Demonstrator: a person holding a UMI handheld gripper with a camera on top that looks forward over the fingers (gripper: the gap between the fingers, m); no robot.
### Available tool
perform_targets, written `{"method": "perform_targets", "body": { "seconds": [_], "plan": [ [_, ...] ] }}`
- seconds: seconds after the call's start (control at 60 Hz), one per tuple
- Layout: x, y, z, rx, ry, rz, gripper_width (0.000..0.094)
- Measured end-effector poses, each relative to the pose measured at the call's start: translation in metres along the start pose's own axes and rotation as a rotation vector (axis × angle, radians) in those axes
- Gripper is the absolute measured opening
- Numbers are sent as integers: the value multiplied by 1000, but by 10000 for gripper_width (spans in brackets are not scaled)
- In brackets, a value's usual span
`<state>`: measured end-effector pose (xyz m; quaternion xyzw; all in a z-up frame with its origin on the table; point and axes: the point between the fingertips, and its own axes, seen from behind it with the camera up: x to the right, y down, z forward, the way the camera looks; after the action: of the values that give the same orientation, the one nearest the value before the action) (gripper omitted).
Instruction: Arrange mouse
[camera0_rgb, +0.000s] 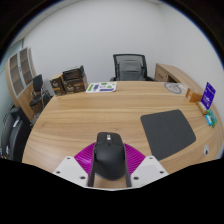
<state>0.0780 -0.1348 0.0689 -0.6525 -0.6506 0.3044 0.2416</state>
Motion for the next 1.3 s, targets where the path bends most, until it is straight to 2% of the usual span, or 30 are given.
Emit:
{"method": "perform_targets", "body": {
  "seconds": [0.25,0.417,0.717,1.083,1.15,1.25,1.3],
  "plan": [
    [90,-86,-40,121,93,9,426],
    [167,-108,-36,144,184,19,423],
    [254,-63,29,73,230,83,427],
    [276,-11,92,-13,219,105,437],
    [276,-14,92,1,216,108,442],
    [274,-13,93,-1,205,101,487],
    [275,-13,92,-7,207,103,583]
  ]
}}
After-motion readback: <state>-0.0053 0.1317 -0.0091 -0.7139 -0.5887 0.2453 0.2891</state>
